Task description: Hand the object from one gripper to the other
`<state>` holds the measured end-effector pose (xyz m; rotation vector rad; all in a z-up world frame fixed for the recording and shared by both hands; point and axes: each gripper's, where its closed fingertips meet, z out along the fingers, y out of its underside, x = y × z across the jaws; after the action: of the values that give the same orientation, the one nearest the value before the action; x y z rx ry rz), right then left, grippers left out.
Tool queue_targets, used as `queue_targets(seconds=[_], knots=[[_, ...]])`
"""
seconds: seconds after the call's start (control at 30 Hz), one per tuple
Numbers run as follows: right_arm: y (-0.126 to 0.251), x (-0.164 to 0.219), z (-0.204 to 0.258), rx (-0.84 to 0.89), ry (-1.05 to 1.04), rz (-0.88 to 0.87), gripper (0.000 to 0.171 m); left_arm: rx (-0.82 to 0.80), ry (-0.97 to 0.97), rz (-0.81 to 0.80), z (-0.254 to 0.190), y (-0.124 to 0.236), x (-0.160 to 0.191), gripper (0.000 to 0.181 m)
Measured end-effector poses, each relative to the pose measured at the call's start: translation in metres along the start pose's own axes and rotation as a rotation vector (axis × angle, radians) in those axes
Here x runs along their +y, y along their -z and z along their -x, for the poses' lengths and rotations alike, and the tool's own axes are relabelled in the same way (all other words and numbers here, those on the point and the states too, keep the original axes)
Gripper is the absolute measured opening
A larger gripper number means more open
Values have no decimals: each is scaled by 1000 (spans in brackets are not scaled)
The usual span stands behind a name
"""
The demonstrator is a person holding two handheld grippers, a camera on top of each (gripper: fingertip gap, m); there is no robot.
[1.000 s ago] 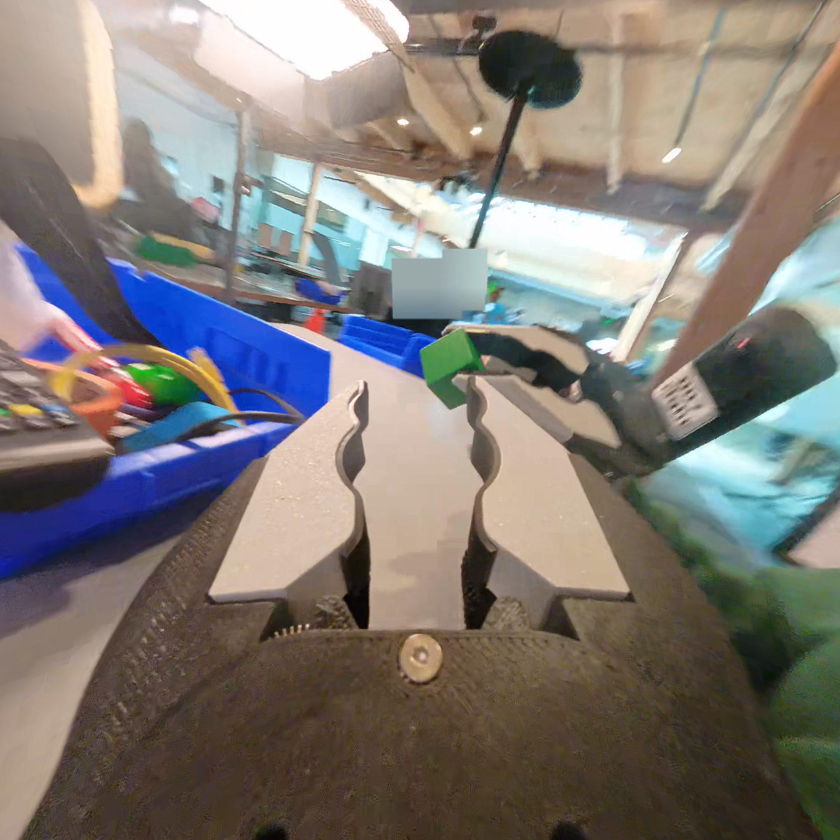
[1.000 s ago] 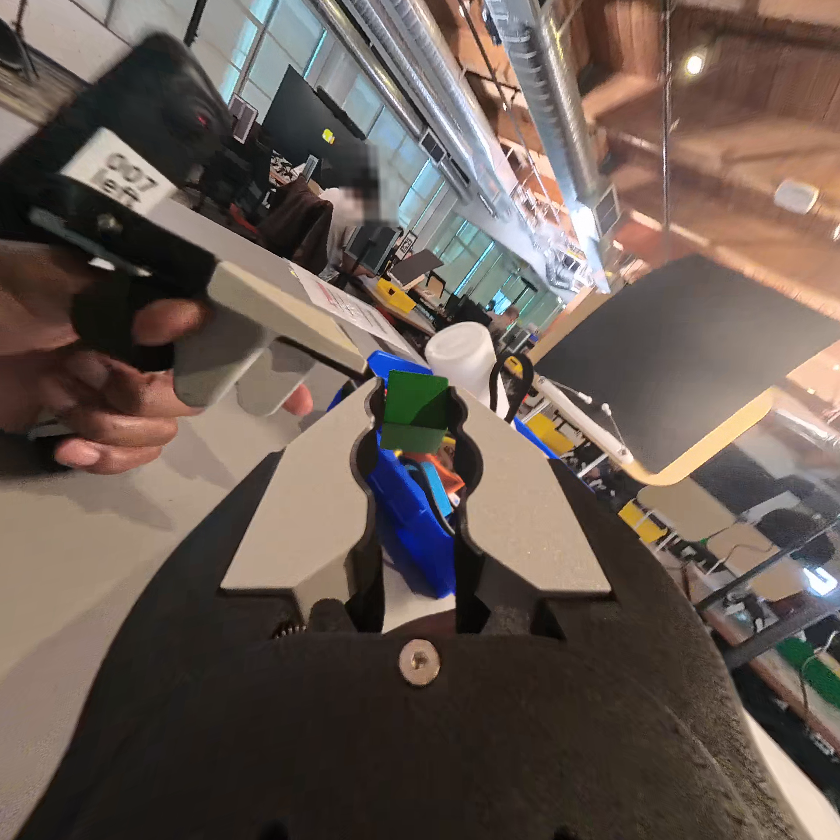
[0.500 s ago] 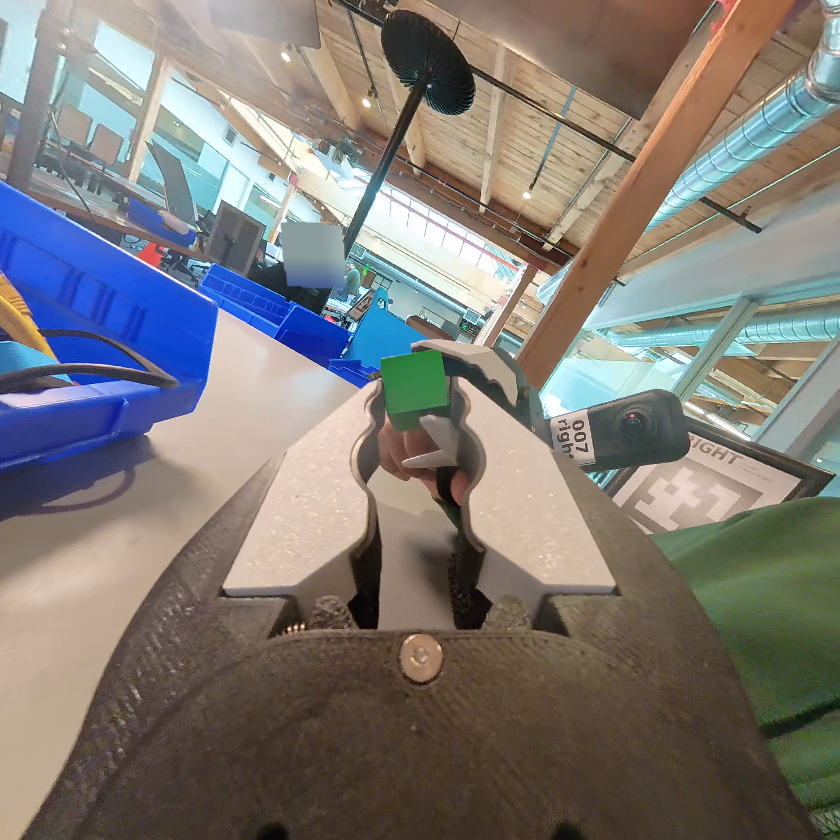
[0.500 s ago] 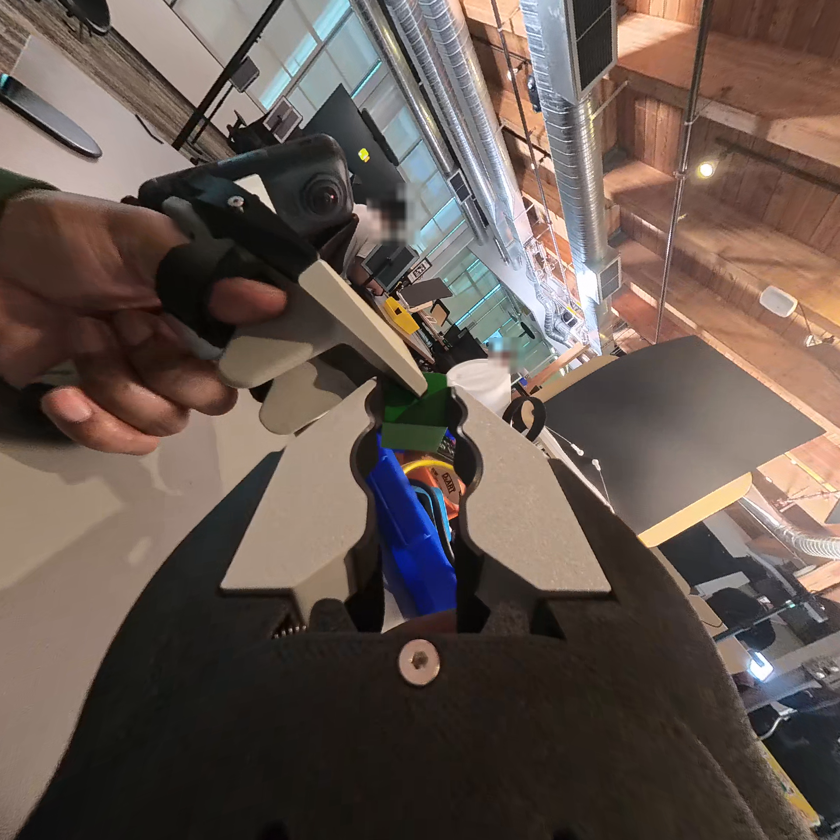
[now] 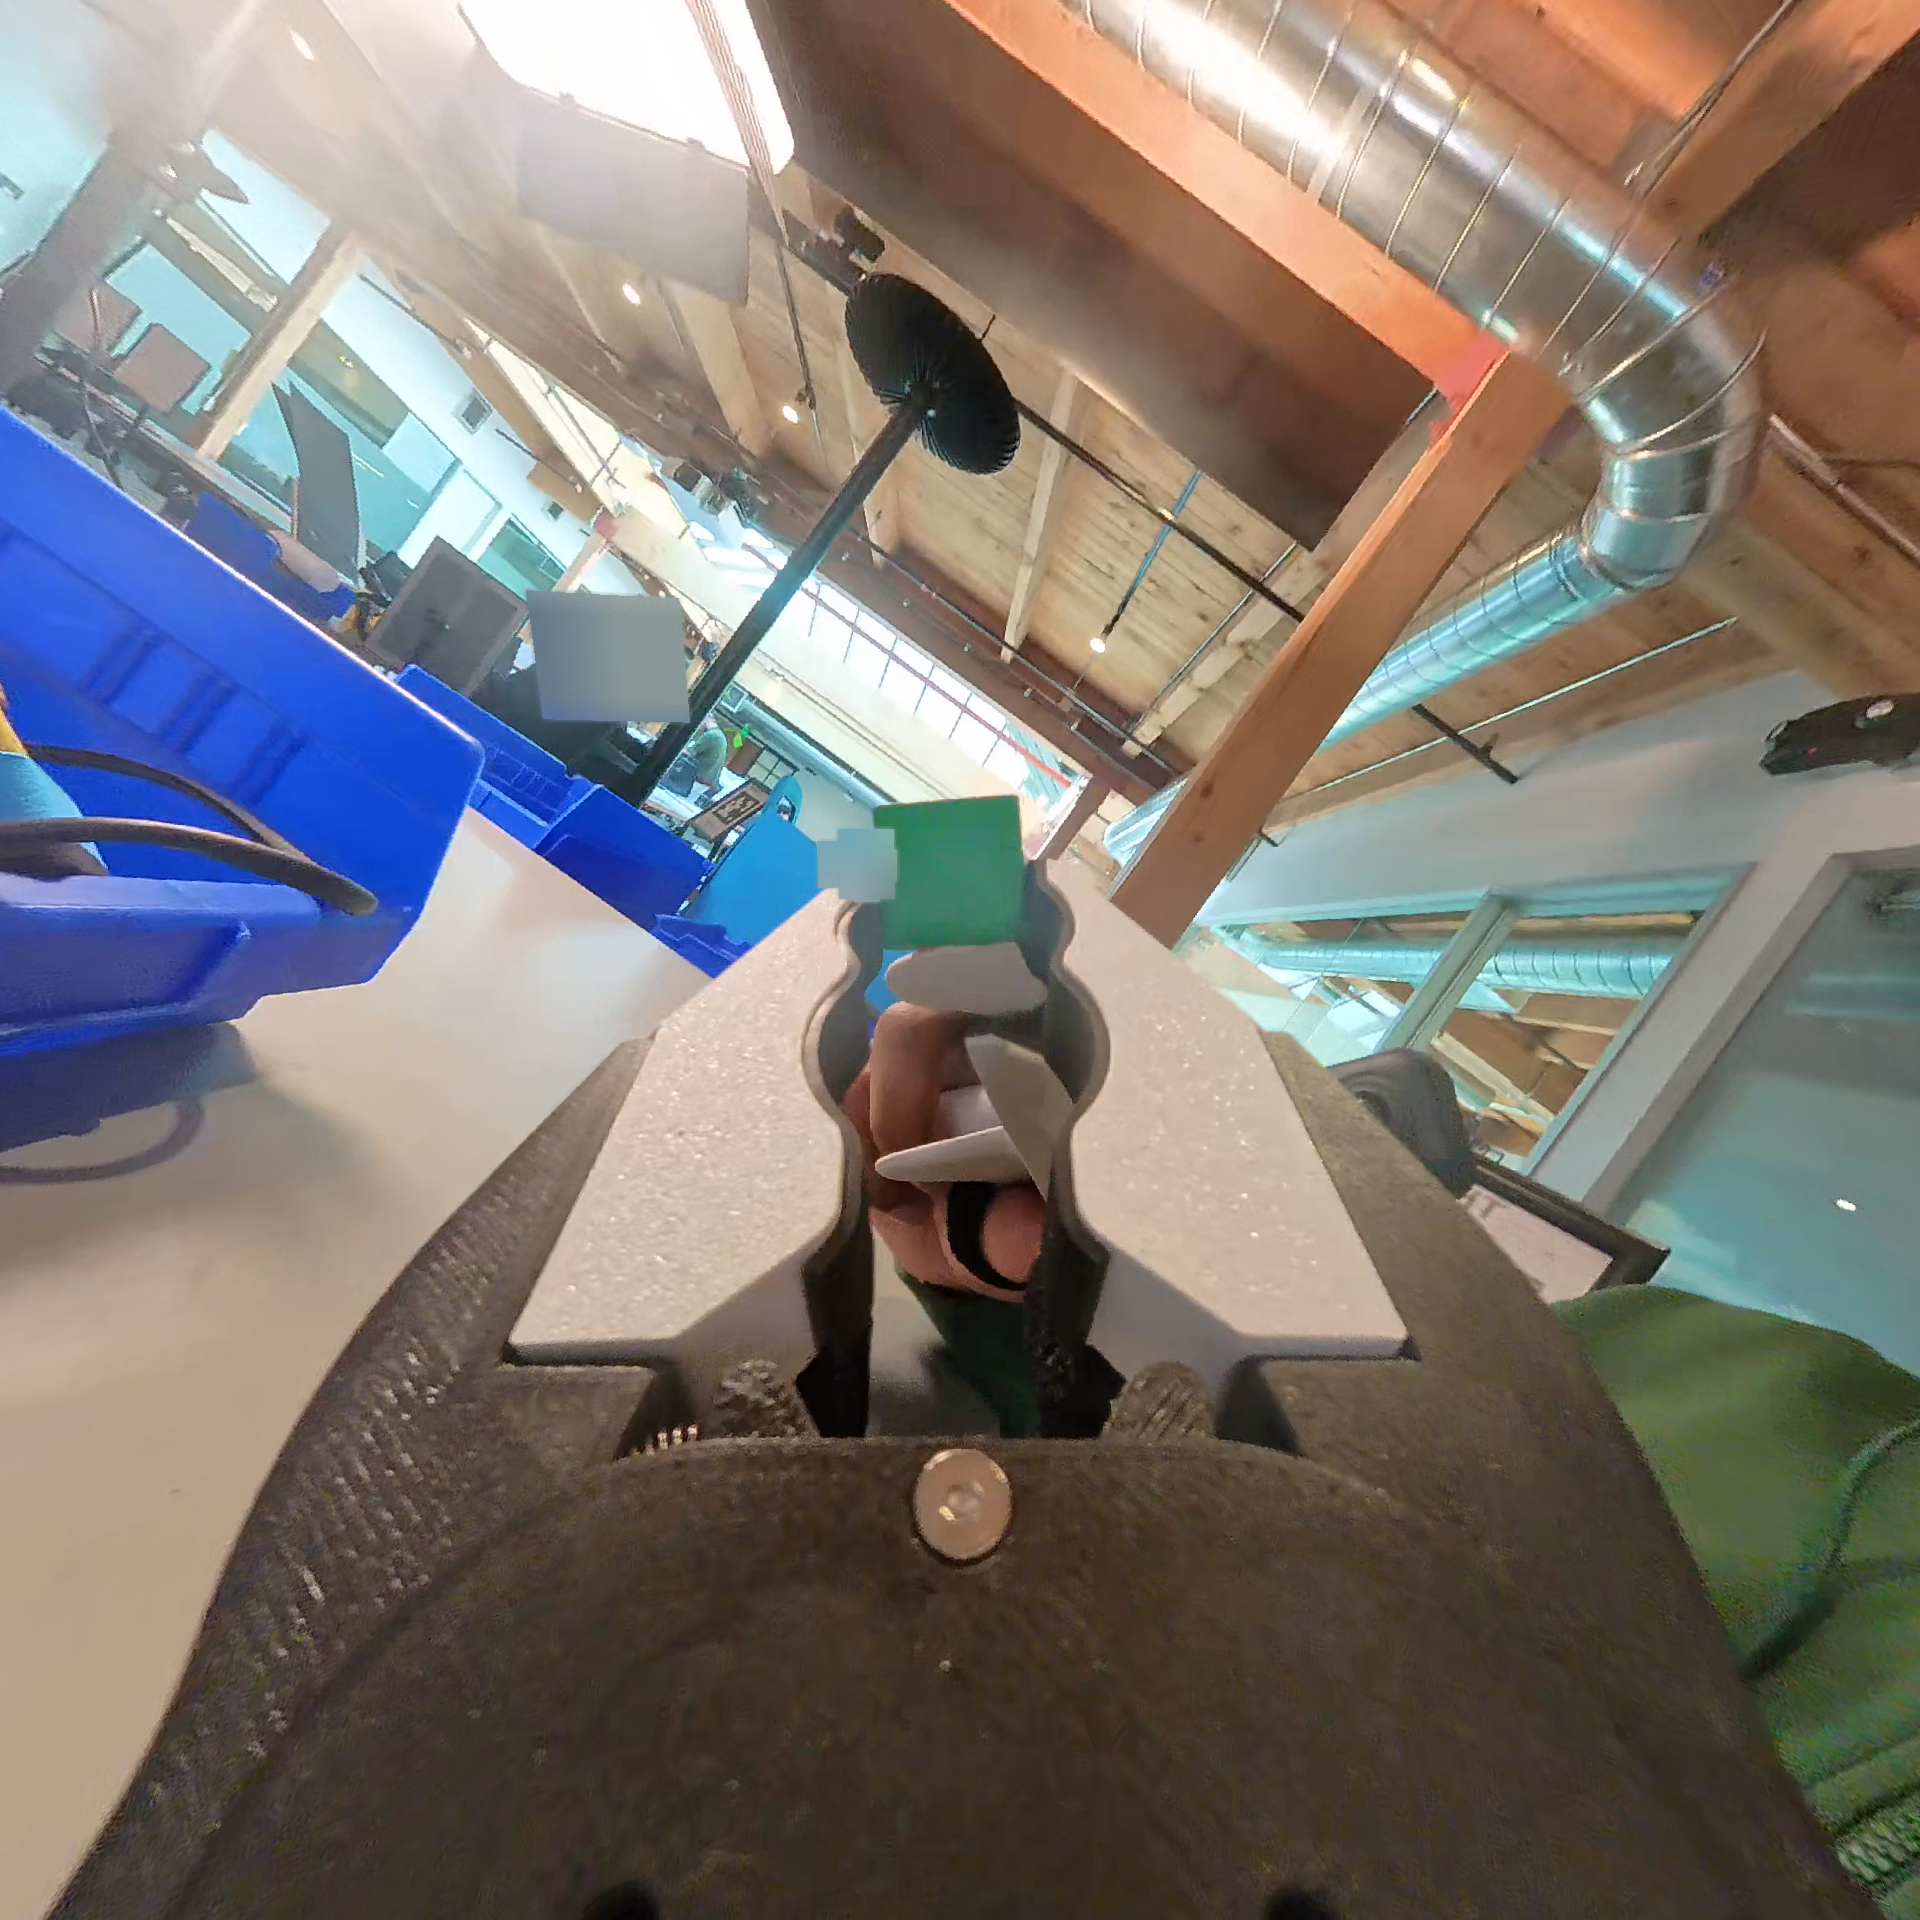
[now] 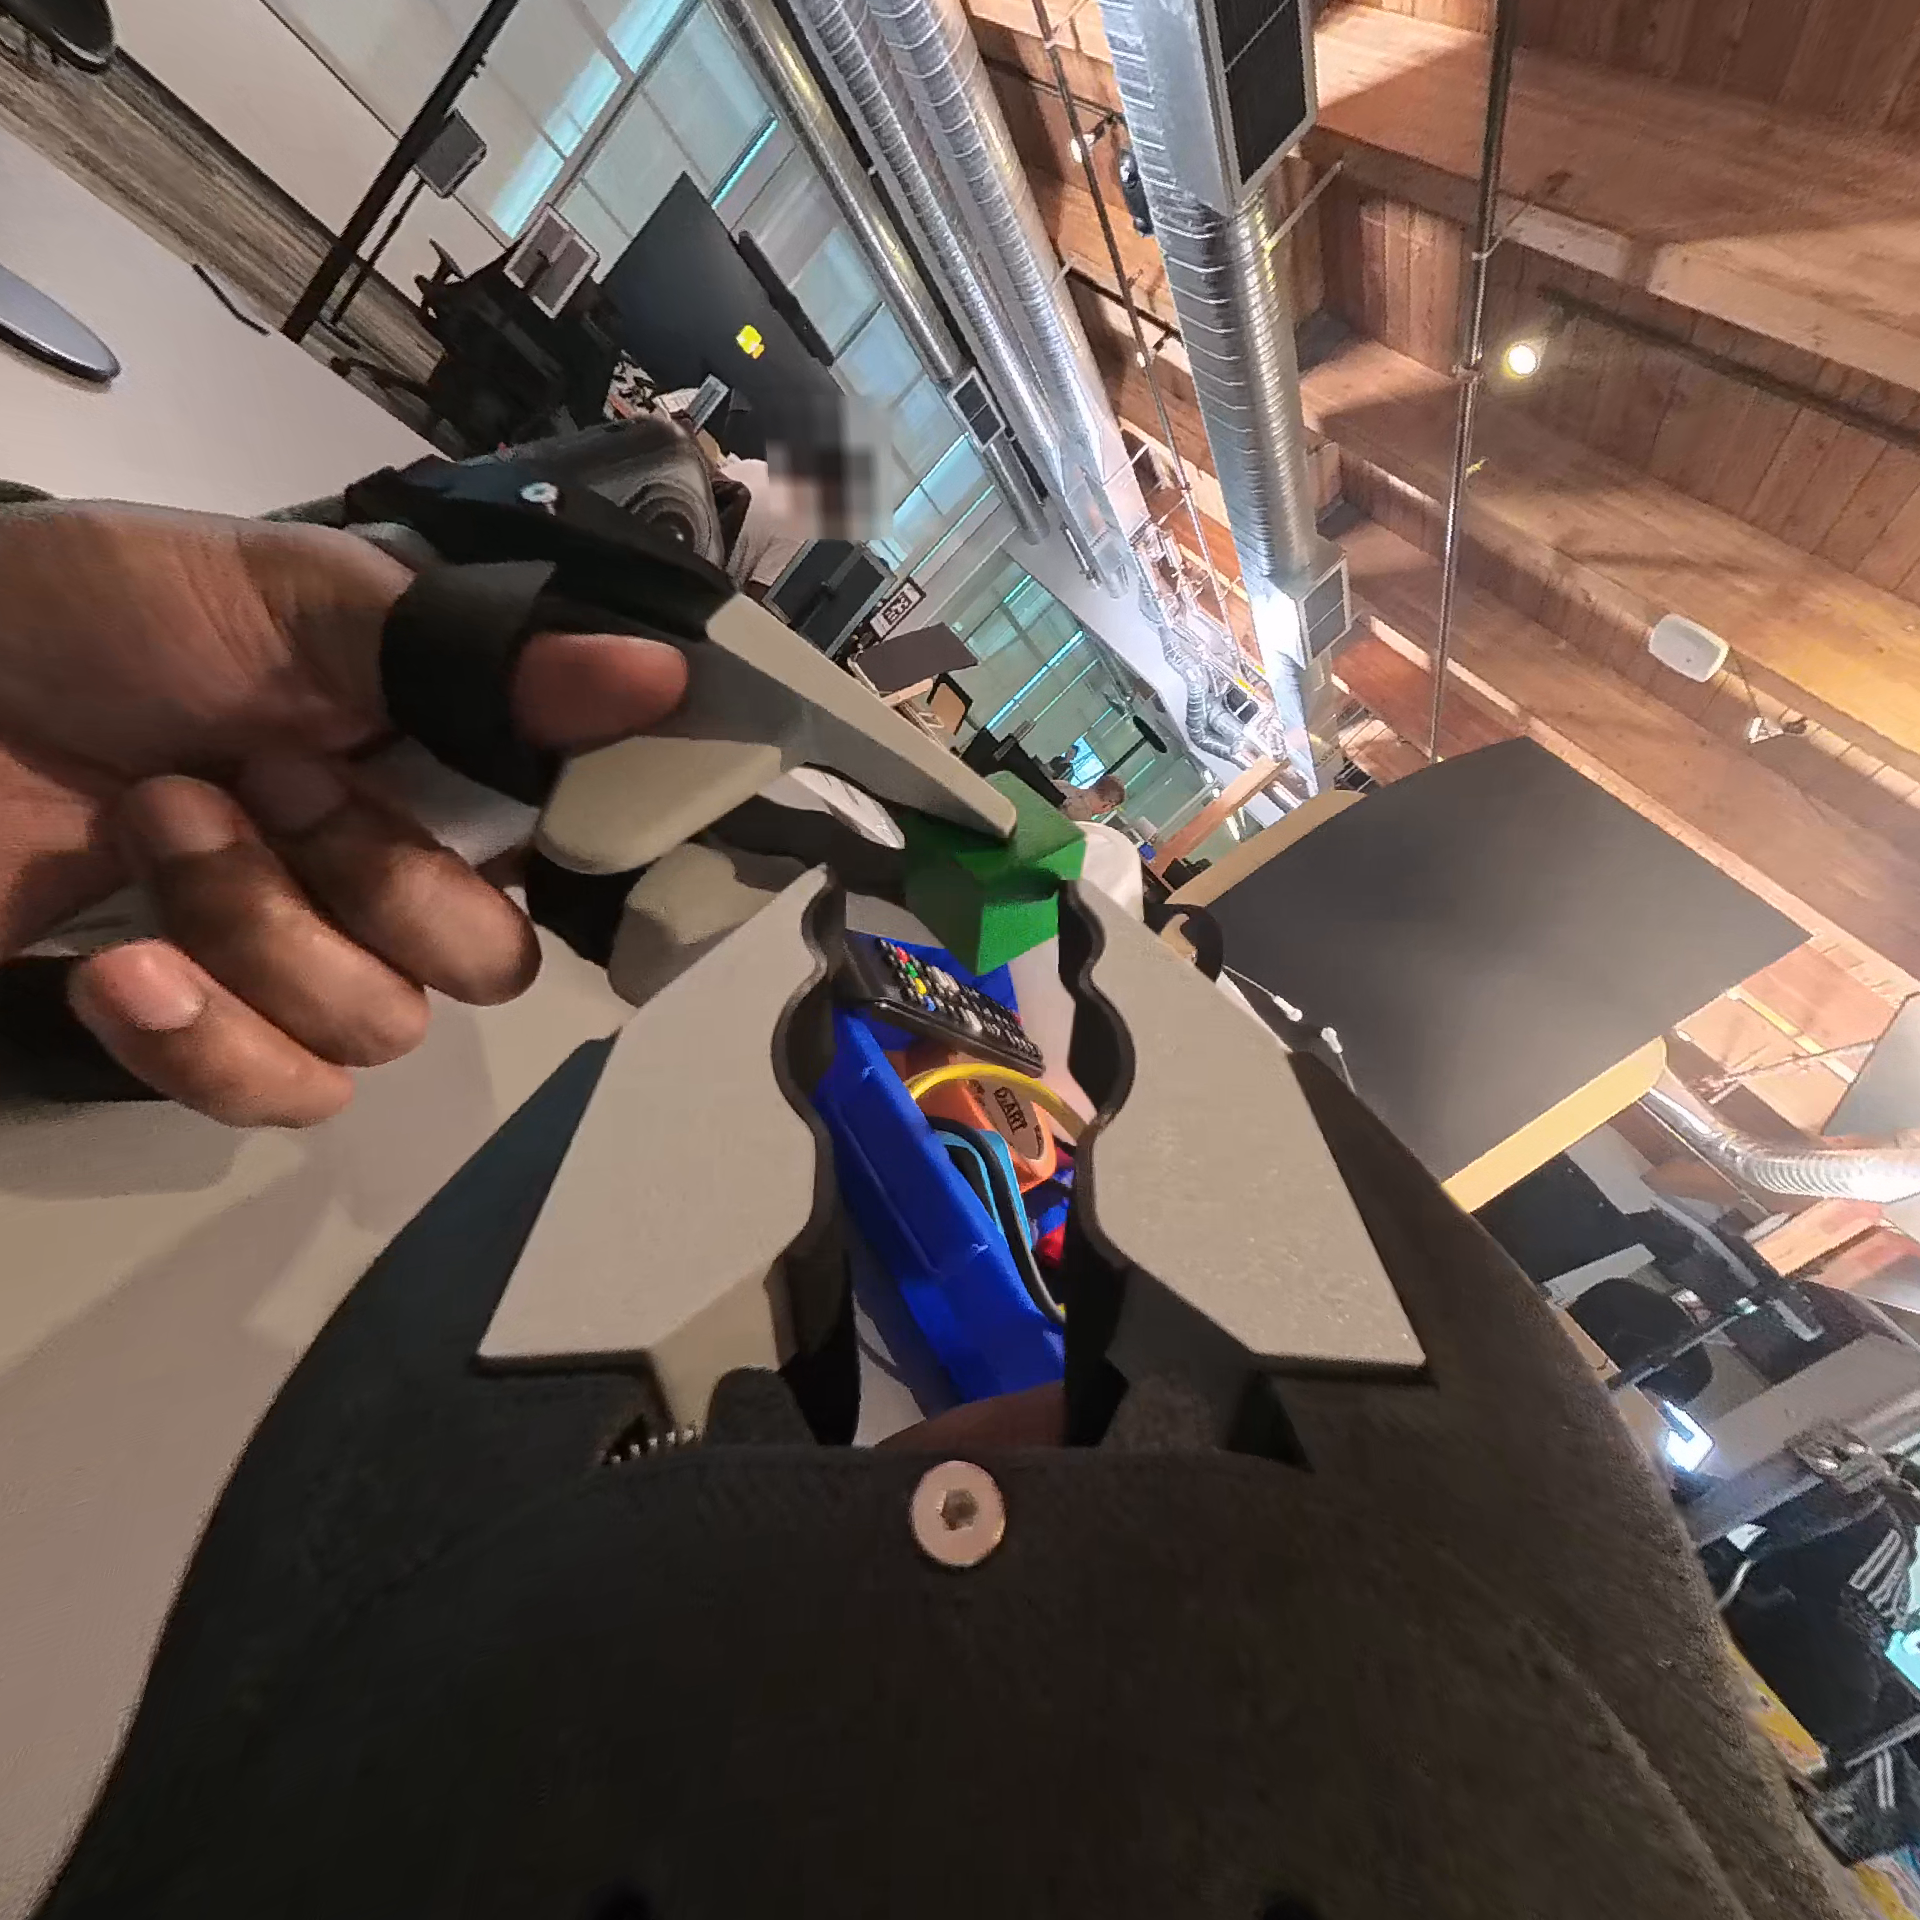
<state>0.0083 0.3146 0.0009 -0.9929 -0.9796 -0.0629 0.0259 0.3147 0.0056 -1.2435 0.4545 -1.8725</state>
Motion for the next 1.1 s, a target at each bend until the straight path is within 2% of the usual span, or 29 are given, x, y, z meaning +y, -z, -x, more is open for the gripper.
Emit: queue_targets(seconds=[0.33,0.43,0.57,0.77,0.9,1.1], knots=[[0,0,-1,15,27,-6,40,-11,-56,94,-2,-6,17,28],[1,0,-3,33,38,-6,33,-9,-69,111,-4,-7,20,28],[1,1,-5,39,33,-3,30,-6,-72,107,-5,-7,19,29],[2,1,-7,28,-3,-4,29,8,-98,38,-10,-5,6,41],[4,-3,-8,9,-63,-32,30,20,-79,16,-12,-4,1,51],[8,-8,-13,-69,-278,-78,29,49,-122,-55,-21,-1,-11,56]])
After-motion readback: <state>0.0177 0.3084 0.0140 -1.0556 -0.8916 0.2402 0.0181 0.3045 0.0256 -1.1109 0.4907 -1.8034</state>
